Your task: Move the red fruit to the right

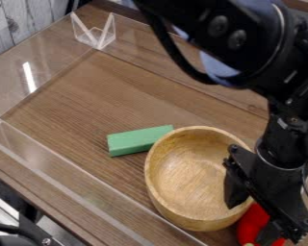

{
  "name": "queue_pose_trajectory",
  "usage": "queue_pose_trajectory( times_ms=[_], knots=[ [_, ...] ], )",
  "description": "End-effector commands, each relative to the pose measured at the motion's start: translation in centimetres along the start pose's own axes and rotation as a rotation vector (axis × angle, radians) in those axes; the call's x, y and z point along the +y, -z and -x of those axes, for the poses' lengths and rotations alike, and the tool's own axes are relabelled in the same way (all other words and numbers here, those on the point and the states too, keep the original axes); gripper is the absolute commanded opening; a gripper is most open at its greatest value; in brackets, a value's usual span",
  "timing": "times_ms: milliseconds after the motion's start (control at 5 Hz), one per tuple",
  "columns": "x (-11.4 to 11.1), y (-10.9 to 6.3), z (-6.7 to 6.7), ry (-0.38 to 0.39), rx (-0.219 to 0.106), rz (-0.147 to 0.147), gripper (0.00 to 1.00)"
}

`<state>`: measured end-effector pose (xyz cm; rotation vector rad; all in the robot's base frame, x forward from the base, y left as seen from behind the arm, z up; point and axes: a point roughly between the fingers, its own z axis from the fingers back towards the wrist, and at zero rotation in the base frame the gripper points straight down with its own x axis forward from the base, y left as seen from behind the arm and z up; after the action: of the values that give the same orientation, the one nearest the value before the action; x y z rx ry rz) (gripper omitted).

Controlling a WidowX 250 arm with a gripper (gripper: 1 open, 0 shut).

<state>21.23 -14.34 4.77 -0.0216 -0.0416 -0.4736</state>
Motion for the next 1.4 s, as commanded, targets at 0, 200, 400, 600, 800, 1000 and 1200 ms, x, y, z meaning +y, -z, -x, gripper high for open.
queue_pose_trajectory(
  times_ms=[0, 200, 400, 600, 800, 1000, 1200],
  knots=[
    [0.16, -0.67, -0.37, -0.012, -0.035, 0.003, 0.00],
    [0.23, -0.61, -0.39, -0.017, -0.035, 0.004, 0.00],
    [0.31, -0.56, -0.41, -0.022, -0.036, 0.004, 0.00],
    [0.39, -0.50, -0.43, -0.026, -0.036, 0.005, 0.00],
    [0.47, -0.46, -0.45, -0.031, -0.037, 0.006, 0.00],
    [0.55, -0.45, -0.47, -0.036, -0.038, 0.006, 0.00],
    [0.63, -0.41, -0.49, -0.040, -0.039, 0.007, 0.00]
  ],
)
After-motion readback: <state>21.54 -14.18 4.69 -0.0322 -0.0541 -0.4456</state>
